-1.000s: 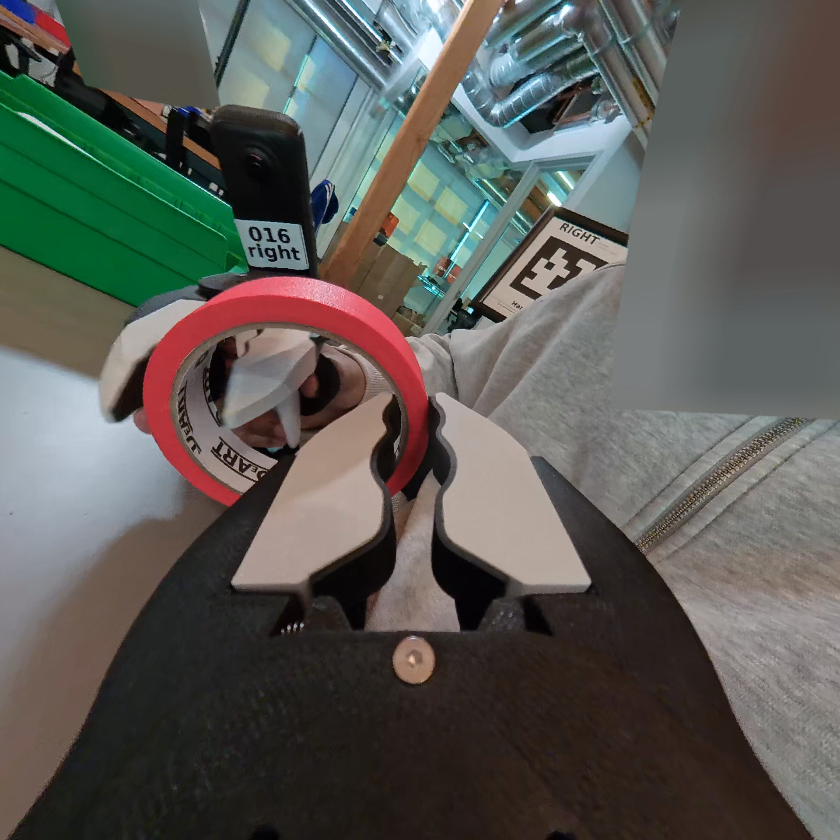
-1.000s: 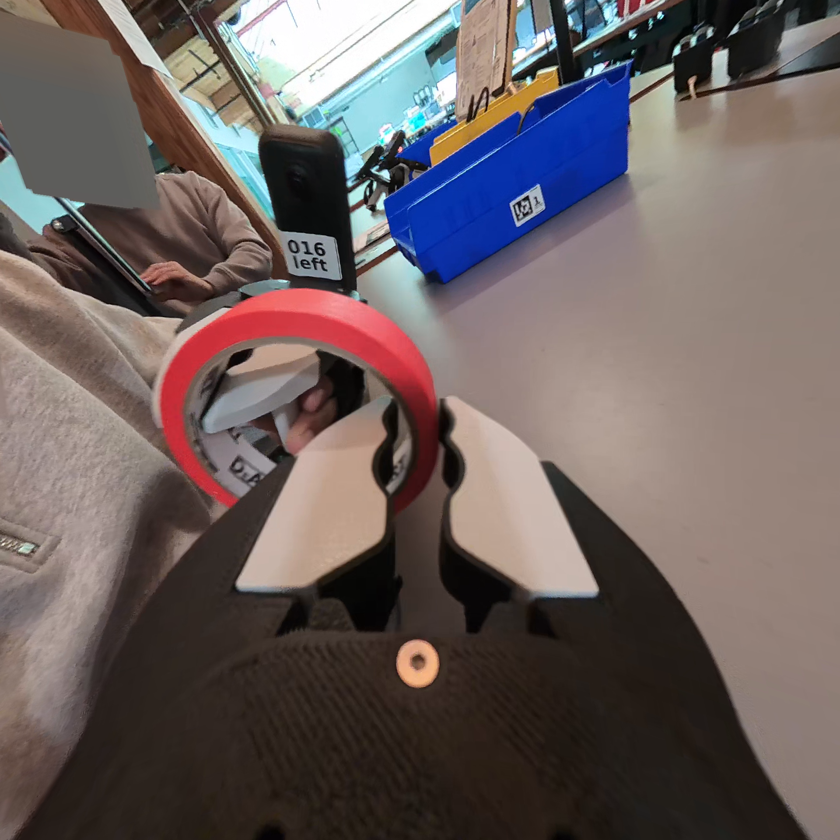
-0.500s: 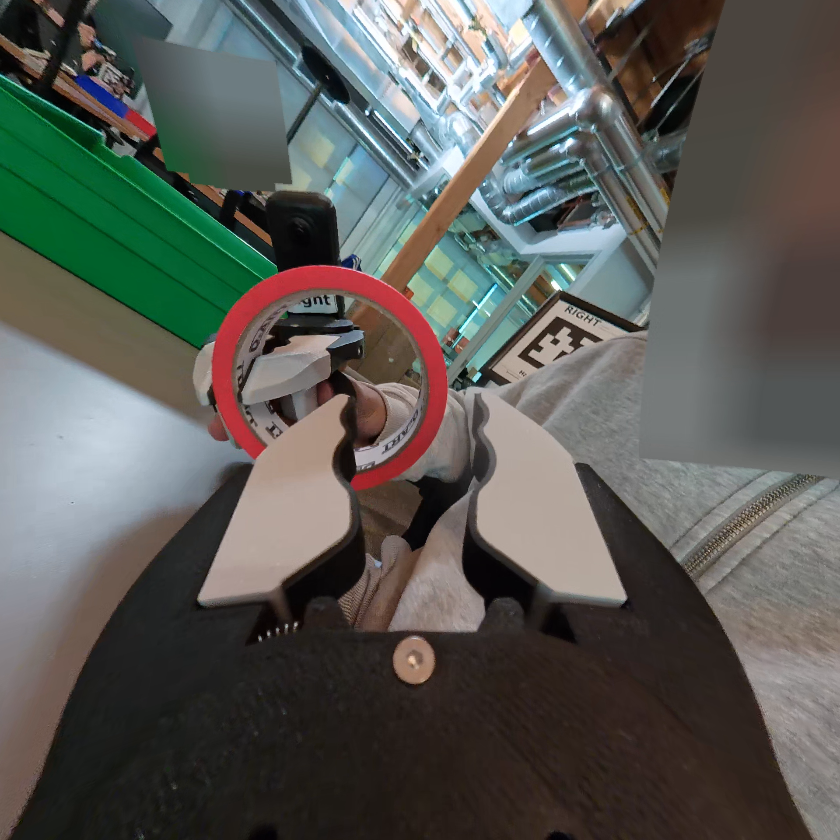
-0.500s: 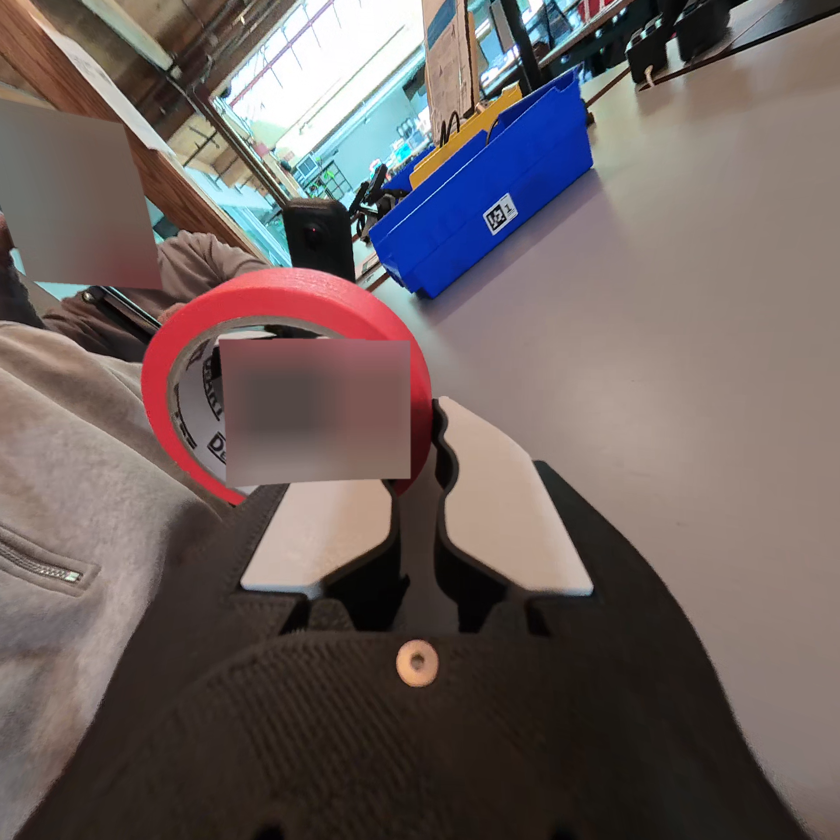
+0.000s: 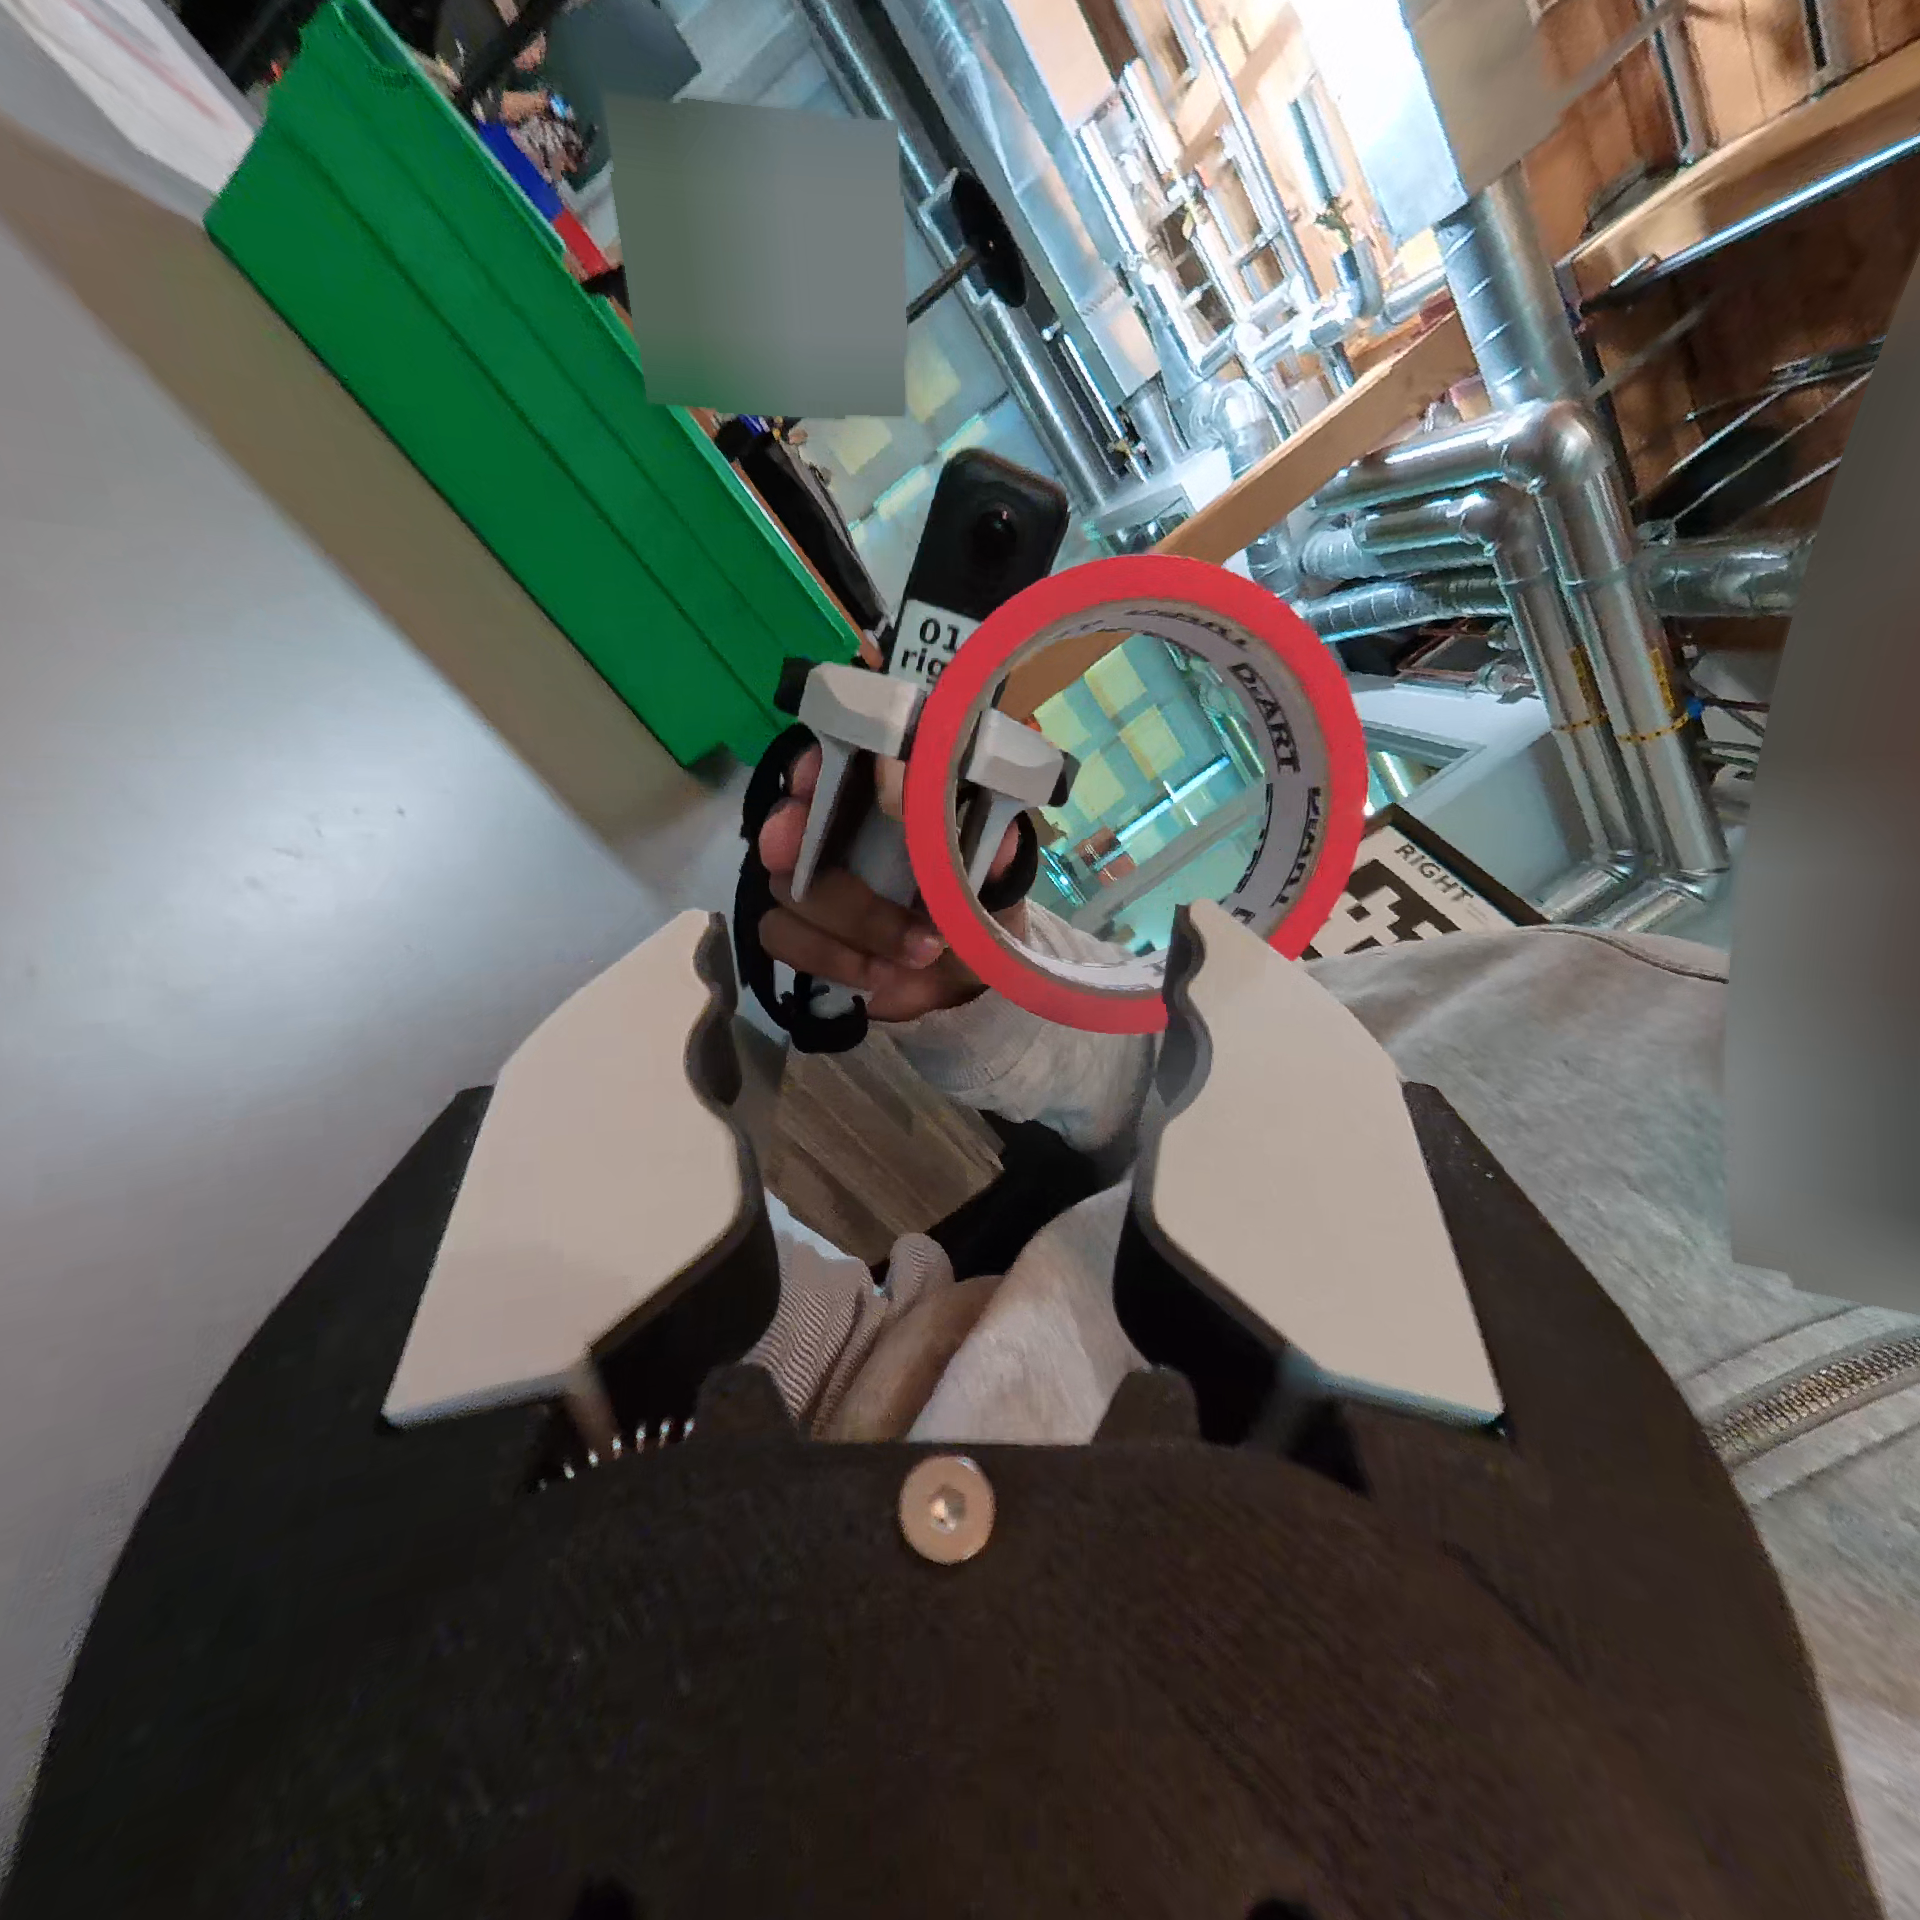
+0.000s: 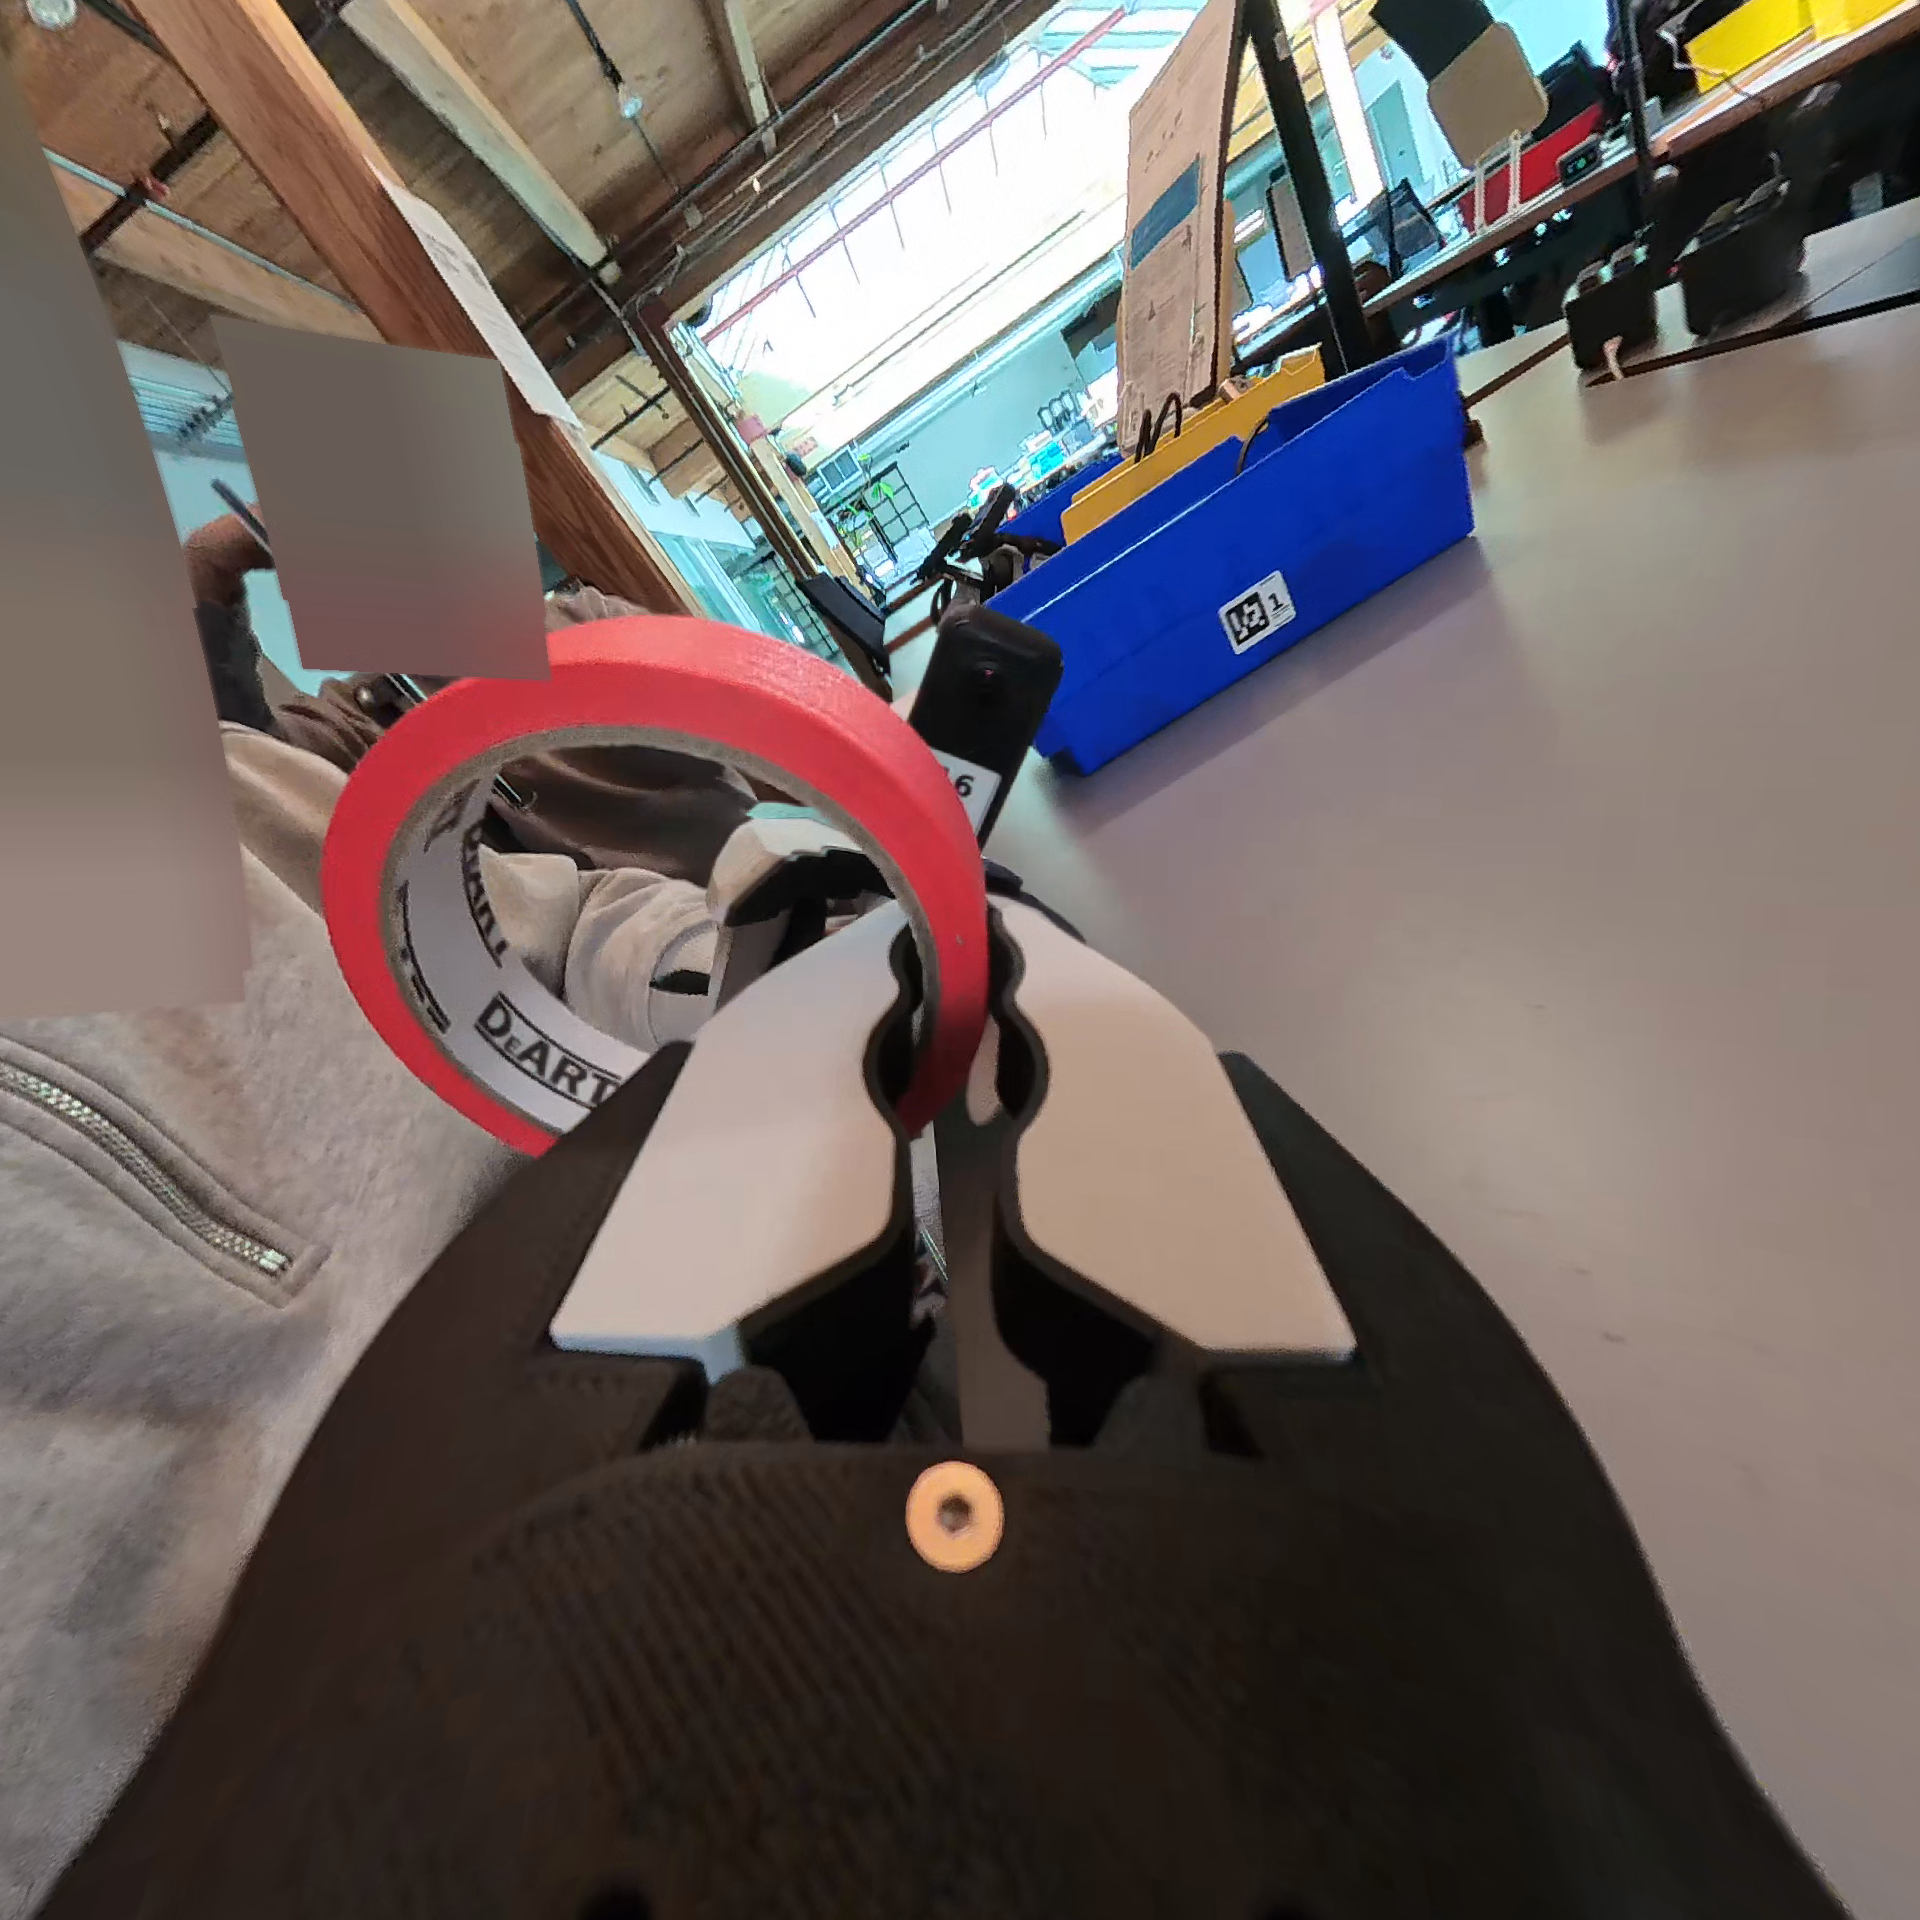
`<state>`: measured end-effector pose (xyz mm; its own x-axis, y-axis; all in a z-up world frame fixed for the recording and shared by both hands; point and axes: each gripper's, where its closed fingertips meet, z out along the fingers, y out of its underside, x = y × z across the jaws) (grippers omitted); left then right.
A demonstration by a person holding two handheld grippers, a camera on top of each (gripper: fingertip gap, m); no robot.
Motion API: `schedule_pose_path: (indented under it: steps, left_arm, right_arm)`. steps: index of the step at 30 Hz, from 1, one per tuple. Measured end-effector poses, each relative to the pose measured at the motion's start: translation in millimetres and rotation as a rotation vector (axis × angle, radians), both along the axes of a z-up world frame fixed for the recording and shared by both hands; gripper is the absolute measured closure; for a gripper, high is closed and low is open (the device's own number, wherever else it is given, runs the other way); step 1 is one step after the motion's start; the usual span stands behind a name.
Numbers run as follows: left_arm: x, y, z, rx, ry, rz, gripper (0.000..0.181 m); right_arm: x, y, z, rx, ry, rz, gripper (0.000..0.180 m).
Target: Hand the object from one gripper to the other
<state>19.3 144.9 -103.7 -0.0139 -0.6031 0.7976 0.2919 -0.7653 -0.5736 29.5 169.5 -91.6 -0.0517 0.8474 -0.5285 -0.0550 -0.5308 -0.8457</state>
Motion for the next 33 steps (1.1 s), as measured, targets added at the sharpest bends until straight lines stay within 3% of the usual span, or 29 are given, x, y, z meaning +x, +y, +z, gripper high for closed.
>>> schedule_pose_path:
  steps: [6, 17, 19, 25, 30, 33]
  left_arm:
    - [16.2, -22.0, -11.5, -0.087, 0.019, -0.182, 0.118]
    - [23.6, -35.0, -22.8, -0.188, 0.033, -0.291, 0.150]
    - [24.4, -37.7, -26.4, -0.178, 0.067, -0.304, 0.168]
    - [23.5, -36.7, -24.8, -0.126, 0.100, -0.282, 0.170]
    - [20.3, -32.4, -24.8, -0.141, 0.086, -0.261, 0.170]
    - [15.3, -26.0, -24.9, -0.142, 0.085, -0.231, 0.170]
  right_arm:
    - [-9.1, -13.7, -4.5, 0.104, -0.062, 0.022, 0.168]
    - [-26.1, -33.3, -21.2, 0.403, -0.265, -0.008, 0.168]
    - [-27.0, -37.3, -17.8, 0.406, -0.246, 0.005, 0.168]
    - [-26.2, -34.5, -15.4, 0.333, -0.208, 0.004, 0.168]
    - [-22.5, -24.2, -10.4, 0.343, -0.178, -0.048, 0.137]
    - [-15.6, -13.9, -0.5, 0.321, -0.121, -0.098, 0.128]
